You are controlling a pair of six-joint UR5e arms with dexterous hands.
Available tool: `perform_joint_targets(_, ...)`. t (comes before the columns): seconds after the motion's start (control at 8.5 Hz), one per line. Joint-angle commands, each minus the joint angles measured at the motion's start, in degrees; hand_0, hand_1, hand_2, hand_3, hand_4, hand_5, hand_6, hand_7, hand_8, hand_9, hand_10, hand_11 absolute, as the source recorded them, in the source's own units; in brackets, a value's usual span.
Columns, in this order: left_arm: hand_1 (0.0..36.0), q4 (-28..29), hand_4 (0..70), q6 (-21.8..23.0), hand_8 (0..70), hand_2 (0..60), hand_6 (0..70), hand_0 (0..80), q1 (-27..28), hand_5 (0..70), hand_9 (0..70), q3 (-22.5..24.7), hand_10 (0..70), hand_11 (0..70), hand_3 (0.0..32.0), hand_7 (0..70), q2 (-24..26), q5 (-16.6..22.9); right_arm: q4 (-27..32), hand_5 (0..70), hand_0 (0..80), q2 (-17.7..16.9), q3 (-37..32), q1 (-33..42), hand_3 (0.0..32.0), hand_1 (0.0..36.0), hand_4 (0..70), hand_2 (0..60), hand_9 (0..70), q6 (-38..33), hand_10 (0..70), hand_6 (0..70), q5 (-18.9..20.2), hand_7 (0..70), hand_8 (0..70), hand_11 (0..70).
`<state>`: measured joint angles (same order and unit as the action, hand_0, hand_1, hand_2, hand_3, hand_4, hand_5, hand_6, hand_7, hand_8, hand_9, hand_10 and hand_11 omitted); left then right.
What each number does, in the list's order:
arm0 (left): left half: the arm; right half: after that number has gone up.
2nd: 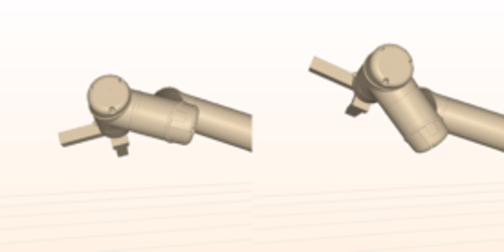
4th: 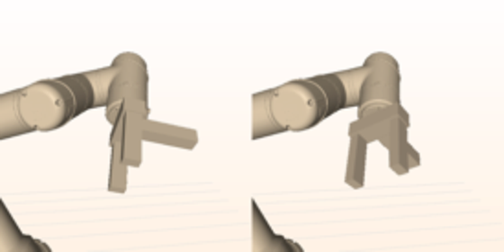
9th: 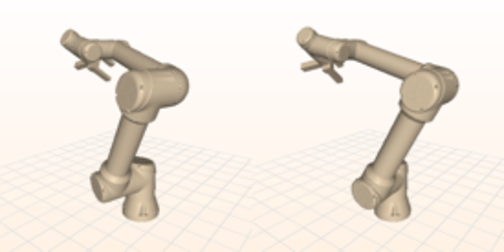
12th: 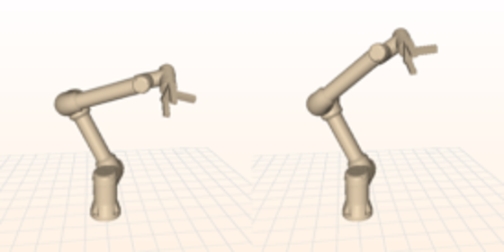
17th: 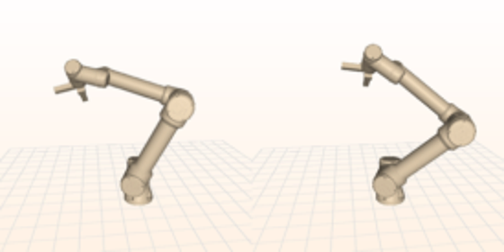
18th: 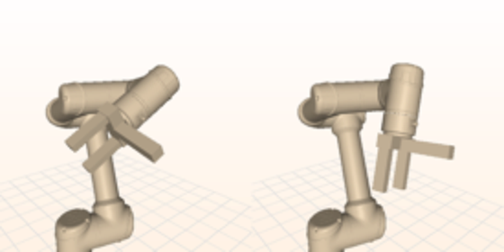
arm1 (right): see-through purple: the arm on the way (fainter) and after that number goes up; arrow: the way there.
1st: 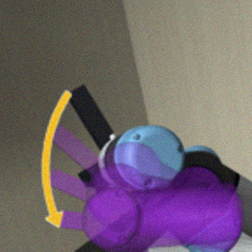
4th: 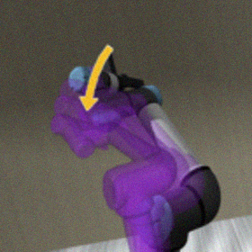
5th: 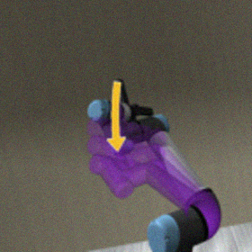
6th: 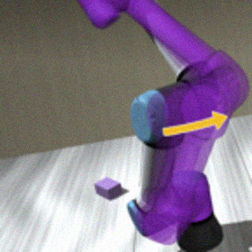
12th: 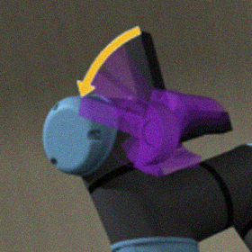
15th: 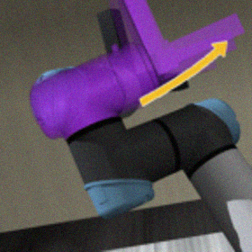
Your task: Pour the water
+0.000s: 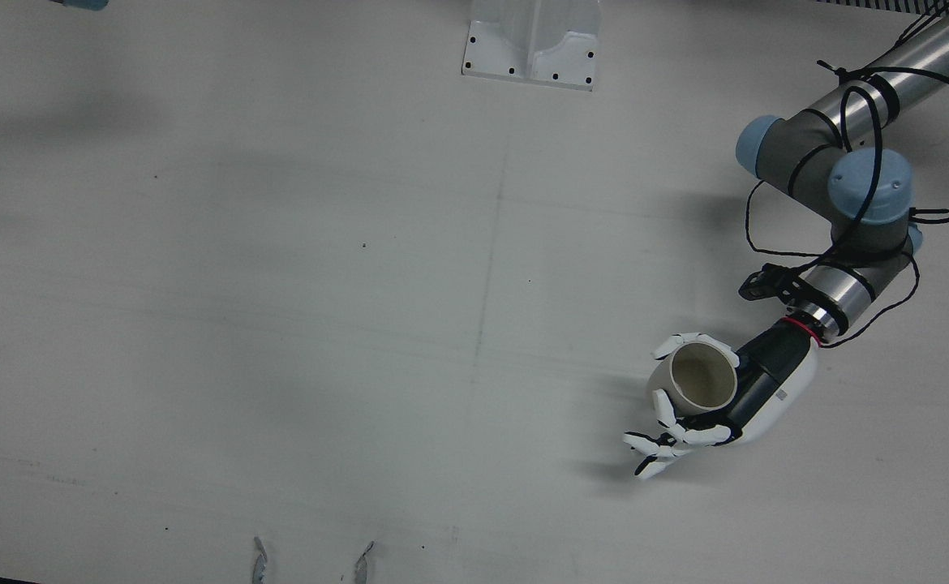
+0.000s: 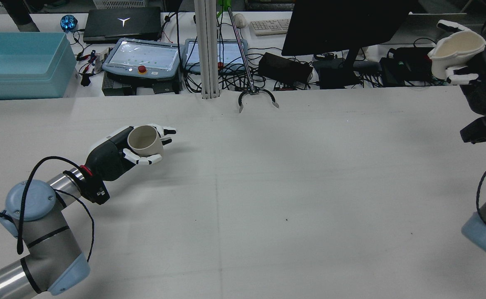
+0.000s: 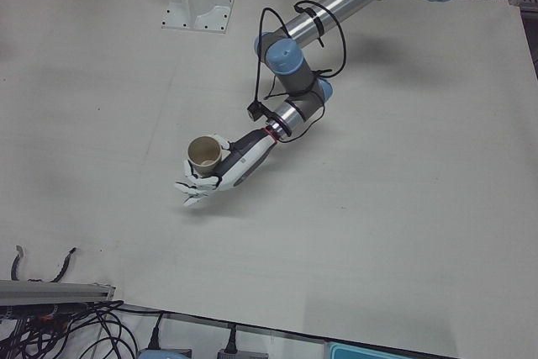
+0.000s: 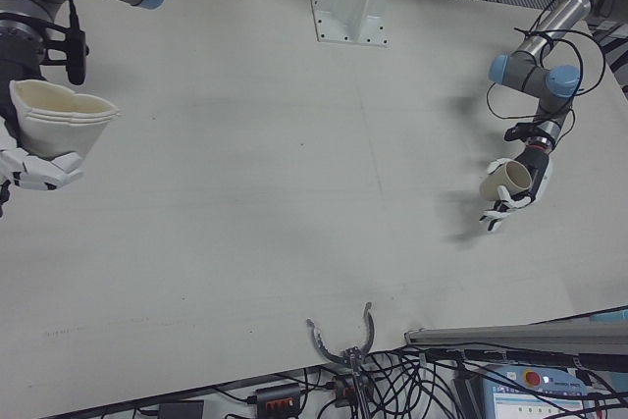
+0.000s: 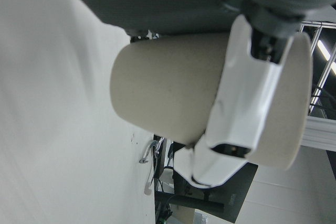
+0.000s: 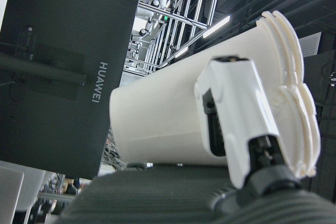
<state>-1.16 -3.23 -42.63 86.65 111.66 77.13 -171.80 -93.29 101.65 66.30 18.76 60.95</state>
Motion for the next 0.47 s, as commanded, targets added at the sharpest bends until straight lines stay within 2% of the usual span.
perform_joint_targets(0.0, 36.0, 7.0, 70.0, -1.6, 10.4, 60.0, 26.6, 80.0, -4.1, 70.0, 8.4, -3.0, 10.1, 18.2, 0.0, 26.0, -8.5, 0.0, 24.1, 18.3, 80.0, -0.8, -27.4, 1.5, 0.0, 36.0, 30.4, 60.0, 49.5, -3.1, 0.0, 47.7, 5.6, 66.1, 36.9, 0.0)
perform_joint_targets(0.12, 36.0, 9.1, 70.0, -2.6, 10.6, 60.0, 26.8, 80.0, -5.5, 70.0, 8.6, -4.6, 10.2, 18.3, 0.0, 26.1, -9.7, 0.1, 31.8, 17.7, 80.0, 3.3, -38.7, 1.5, 0.0, 36.0, 35.0, 60.0, 48.2, -3.0, 0.0, 46.5, 5.4, 62.6, 36.1, 0.0)
perform_joint_targets(0.24, 36.0, 11.7, 70.0, -3.3, 10.5, 60.0, 26.5, 80.0, -6.7, 70.0, 8.5, -7.1, 10.2, 18.3, 0.0, 25.7, -10.7, 0.1, 36.5, 17.5, 79.5, 6.8, -48.2, 1.0, 0.0, 36.0, 35.5, 60.0, 49.0, -2.9, 0.0, 46.5, 5.4, 62.6, 36.7, 0.0)
perform_joint_targets(0.35, 36.0, 14.2, 70.0, -4.1, 10.6, 60.0, 26.6, 80.0, -7.5, 70.0, 8.7, -9.5, 10.4, 18.6, 0.0, 25.8, -11.4, 0.1, 38.4, 17.7, 77.7, 7.9, -52.0, 0.4, 0.0, 36.0, 41.0, 60.0, 50.6, -2.9, 0.0, 48.9, 5.3, 66.0, 38.1, 0.0)
